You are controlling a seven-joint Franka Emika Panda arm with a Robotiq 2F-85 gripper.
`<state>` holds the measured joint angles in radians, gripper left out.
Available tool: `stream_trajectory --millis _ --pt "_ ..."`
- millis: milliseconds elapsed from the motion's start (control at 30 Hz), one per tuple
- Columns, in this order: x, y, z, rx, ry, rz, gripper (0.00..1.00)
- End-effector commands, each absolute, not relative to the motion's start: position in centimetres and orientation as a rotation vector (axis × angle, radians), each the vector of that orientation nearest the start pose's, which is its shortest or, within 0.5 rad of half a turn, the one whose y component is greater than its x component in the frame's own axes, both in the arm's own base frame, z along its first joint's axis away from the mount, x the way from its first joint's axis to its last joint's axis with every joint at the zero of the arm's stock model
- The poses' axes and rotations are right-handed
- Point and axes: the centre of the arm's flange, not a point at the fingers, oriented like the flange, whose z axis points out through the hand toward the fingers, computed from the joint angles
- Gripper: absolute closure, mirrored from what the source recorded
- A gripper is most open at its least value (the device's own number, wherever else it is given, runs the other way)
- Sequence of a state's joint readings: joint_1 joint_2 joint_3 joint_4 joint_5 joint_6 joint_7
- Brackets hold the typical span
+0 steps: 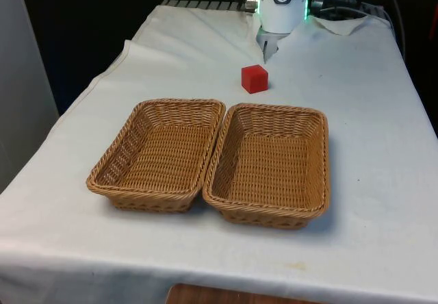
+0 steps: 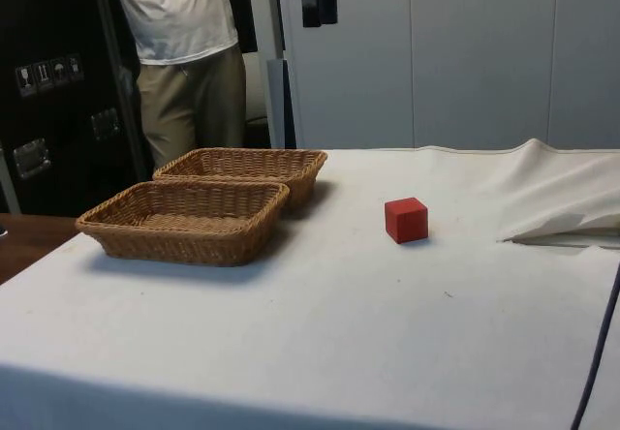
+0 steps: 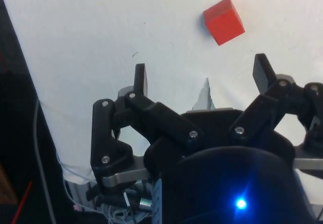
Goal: Pick up the red cube and place it into the right basket.
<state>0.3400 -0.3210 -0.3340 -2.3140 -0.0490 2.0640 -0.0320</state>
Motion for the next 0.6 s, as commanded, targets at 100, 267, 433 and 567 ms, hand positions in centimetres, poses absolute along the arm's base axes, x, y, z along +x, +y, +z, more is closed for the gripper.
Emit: stream_trajectory --millis 100,267,433,567 --pt "45.3 -0.9 46.5 -3.078 -0.129 -0.107 0.00" --pt "44.2 -1.1 45.5 -3.070 -0.152 -0.109 0.00" --pt "43.3 -1.2 44.9 -3.063 -0.168 -0.113 0.00" --pt "42.6 -1.5 43.8 -3.061 -0.192 -0.106 0.00"
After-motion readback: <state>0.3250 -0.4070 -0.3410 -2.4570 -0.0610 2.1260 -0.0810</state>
